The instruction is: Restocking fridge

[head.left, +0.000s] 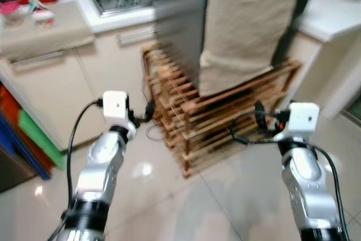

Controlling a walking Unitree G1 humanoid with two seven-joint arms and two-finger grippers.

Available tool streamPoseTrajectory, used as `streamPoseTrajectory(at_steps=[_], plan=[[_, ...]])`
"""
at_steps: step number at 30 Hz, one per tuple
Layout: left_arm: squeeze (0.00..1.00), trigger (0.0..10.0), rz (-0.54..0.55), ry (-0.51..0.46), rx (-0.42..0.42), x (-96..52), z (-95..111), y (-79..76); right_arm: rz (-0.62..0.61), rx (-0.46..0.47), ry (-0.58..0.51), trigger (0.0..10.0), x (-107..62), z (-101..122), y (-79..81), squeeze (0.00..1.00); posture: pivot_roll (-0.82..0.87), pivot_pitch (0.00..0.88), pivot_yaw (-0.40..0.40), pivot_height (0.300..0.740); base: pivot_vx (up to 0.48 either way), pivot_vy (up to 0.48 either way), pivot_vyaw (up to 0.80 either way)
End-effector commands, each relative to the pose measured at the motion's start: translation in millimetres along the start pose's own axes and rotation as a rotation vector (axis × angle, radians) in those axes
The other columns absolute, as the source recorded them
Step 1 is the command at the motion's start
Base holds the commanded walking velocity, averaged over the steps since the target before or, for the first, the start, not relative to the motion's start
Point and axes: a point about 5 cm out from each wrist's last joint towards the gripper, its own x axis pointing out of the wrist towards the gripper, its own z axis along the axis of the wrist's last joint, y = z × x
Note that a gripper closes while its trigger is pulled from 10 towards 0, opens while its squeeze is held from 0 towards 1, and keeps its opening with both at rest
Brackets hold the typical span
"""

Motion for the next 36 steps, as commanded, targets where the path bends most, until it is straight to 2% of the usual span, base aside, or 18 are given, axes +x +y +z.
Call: streamPoseTrajectory(at_steps=[1, 2, 4, 5, 7, 9, 12, 16, 20, 26, 30, 34, 36], plan=[[0.00, 10.0, 0.033, 0.027, -0.003, -4.6, -6, 0.8, 0.018, -0.014, 0.028, 10.0, -2.1, -4, 0.3, 0.26, -0.12, 0.000, 0.014, 0.740, 0.000, 0.000, -0.80], [0.00, 10.0, 0.019, 0.032, 0.004, -6.6, -8, -4.6, 0.028, -0.031, 0.037, 10.0, -2.2, -5, -0.6, 0.26, -0.12, 0.000, -0.001, 0.740, 0.000, 0.000, -0.80], [0.00, 10.0, 0.019, 0.032, 0.004, -6.6, -8, -4.6, 0.028, -0.031, 0.037, 10.0, -2.2, -5, -0.6, 0.26, -0.12, 0.000, -0.001, 0.740, 0.000, 0.000, -0.80], [0.00, 10.0, -0.050, 0.002, 0.040, -5.6, -3, -17.5, 0.046, -0.053, 0.053, 10.0, -0.2, -6, -0.7, 0.25, -0.12, 0.000, 0.002, 0.740, 0.000, 0.000, 0.00], [0.00, 10.0, -0.076, -0.014, 0.052, -4.6, 0, -21.6, 0.048, -0.062, 0.050, 10.0, 0.7, -5, -0.6, 0.25, -0.12, 0.000, 0.002, 0.740, 0.000, 0.000, 0.00], [0.00, 10.0, -0.087, -0.030, 0.044, -2.5, 4, -23.5, 0.044, -0.062, 0.048, 10.0, 1.7, -5, 0.1, 0.25, -0.11, 0.000, -0.002, 0.740, 0.000, 0.000, 0.00], [0.00, 10.0, -0.089, -0.092, 0.028, 3.4, 21, -27.1, 0.036, -0.034, 0.040, 10.0, 5.0, -1, 4.1, 0.25, -0.10, 0.000, -0.019, 0.740, 0.000, 0.399, -0.80], [0.00, 10.0, -0.132, -0.158, 0.087, 4.8, 34, -35.7, 0.078, -0.054, 0.040, 10.0, 7.9, -3, 8.1, 0.25, -0.09, 0.000, -0.045, 0.740, 0.000, 0.431, -0.80], [0.00, 10.0, -0.132, -0.171, 0.072, 9.9, 41, -39.4, 0.083, -0.055, 0.034, 10.0, 12.8, 0, 7.8, 0.25, -0.10, 0.000, -0.041, 0.740, 0.000, 0.426, -0.80], [0.00, 10.0, -0.146, -0.165, 0.096, 19.2, 46, -44.5, 0.078, -0.050, 0.025, 10.0, 15.6, 0, 10.2, 0.25, -0.10, 0.000, -0.019, 0.740, 0.165, 0.414, -0.80], [0.00, 10.0, -0.172, -0.165, 0.086, 22.1, 49, -51.3, 0.064, -0.048, 0.018, 10.0, 15.2, 0, 8.9, 0.25, -0.12, 0.000, 0.002, 0.740, 0.254, 0.409, -0.80], [0.00, 10.0, -0.158, -0.141, -0.011, 25.6, 48, -50.3, 0.046, -0.046, 0.021, 10.0, 10.4, -3, 8.4, 0.25, -0.14, 0.000, 0.027, 0.740, 0.254, 0.409, -0.80], [0.00, 10.0, -0.147, -0.139, -0.023, 27.5, 49, -48.8, 0.037, -0.027, 0.015, 10.0, 7.4, -4, 9.3, 0.25, -0.15, 0.000, 0.036, 0.740, 0.126, 0.416, -0.80]])
